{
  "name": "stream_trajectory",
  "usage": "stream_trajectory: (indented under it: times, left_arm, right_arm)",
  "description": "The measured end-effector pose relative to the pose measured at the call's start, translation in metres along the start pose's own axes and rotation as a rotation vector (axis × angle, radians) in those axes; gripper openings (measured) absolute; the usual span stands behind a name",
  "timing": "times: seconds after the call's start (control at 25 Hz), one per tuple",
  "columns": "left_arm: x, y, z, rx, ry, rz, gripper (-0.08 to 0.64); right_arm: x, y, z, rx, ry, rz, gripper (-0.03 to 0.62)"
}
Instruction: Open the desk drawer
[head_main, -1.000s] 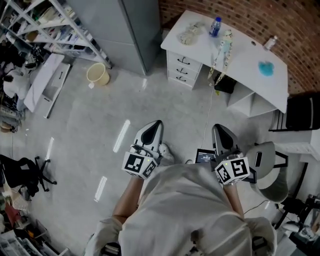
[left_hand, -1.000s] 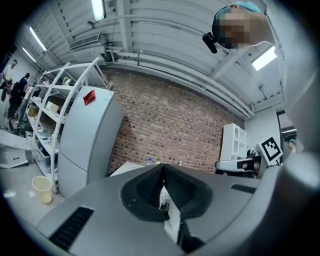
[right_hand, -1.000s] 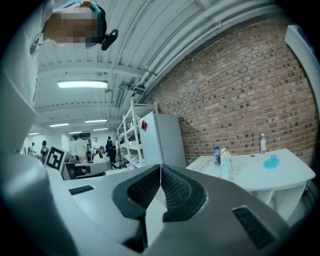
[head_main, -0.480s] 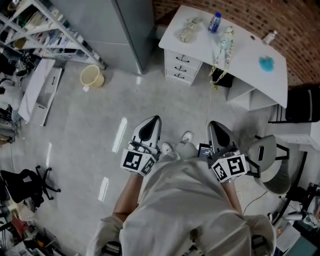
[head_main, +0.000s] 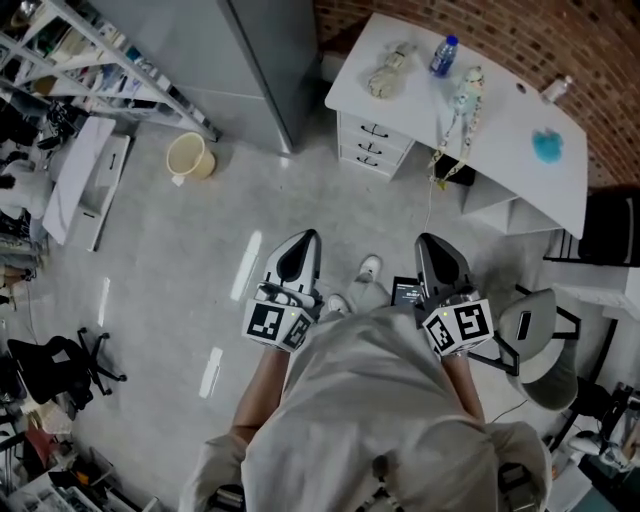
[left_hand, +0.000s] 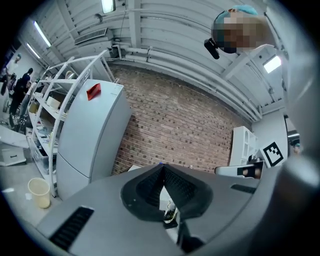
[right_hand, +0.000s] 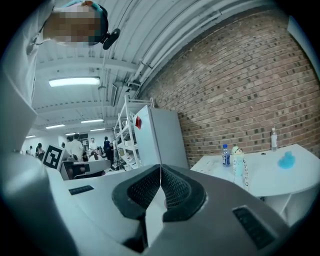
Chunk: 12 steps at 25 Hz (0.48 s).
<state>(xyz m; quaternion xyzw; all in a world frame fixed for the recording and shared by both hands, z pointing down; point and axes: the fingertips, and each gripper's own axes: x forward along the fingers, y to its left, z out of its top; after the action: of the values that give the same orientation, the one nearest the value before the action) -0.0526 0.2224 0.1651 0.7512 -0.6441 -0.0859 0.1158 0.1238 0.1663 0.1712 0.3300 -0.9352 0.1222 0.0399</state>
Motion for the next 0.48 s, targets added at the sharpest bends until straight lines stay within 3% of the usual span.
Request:
stream_trajectory:
  times: [0.48]
  left_arm:
    - [0.092, 0.012, 0.023, 0.068, -0.008, 0.057, 0.006]
  right_arm:
    - [0.071, -0.071, 0.021, 0.01, 0.003, 0.095, 0.027]
